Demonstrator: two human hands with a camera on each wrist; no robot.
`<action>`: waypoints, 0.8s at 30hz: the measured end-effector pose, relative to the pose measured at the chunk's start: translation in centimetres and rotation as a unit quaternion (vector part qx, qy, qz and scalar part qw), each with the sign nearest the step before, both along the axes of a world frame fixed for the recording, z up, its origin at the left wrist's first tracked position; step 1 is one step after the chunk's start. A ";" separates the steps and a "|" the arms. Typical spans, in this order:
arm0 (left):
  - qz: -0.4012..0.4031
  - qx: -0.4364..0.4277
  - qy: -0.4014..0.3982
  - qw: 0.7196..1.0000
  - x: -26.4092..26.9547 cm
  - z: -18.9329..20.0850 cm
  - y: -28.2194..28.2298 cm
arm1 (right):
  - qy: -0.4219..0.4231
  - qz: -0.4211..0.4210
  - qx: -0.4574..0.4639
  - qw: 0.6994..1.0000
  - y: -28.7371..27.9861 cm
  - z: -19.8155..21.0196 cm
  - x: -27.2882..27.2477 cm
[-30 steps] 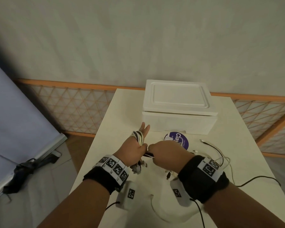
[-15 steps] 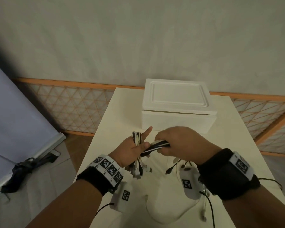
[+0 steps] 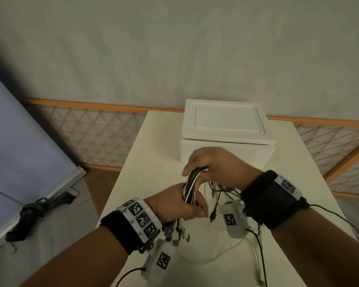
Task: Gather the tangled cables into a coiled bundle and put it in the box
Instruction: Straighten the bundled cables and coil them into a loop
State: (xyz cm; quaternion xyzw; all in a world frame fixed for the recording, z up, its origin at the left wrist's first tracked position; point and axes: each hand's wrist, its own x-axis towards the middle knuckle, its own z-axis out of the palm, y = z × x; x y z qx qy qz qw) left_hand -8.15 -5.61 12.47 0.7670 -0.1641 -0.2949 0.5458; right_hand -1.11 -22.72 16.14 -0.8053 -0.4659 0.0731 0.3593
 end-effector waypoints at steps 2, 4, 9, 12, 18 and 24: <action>0.000 -0.023 0.016 1.000 -0.4 -0.1 0.0 | 0.105 -0.012 0.066 0.992 0.2 -2.2 -0.1; 0.003 -0.034 0.021 0.999 -0.6 -0.4 0.1 | 0.226 -0.029 0.117 0.967 0.6 -3.8 -0.7; 0.036 -0.104 0.023 0.994 -0.9 -0.8 0.1 | 0.316 -0.063 0.177 0.930 2.0 -5.6 -2.7; 0.029 -0.101 -0.016 0.994 -0.2 -0.3 0.3 | 0.411 -0.046 0.234 0.880 2.7 -5.0 -3.4; -0.026 -0.036 -0.086 0.995 0.7 0.8 -0.5 | 0.416 -0.145 0.275 0.855 4.1 -4.2 -2.5; -0.029 -0.094 -0.071 0.993 0.3 1.3 -1.6 | 0.411 -0.159 0.304 0.845 3.8 -3.1 -1.8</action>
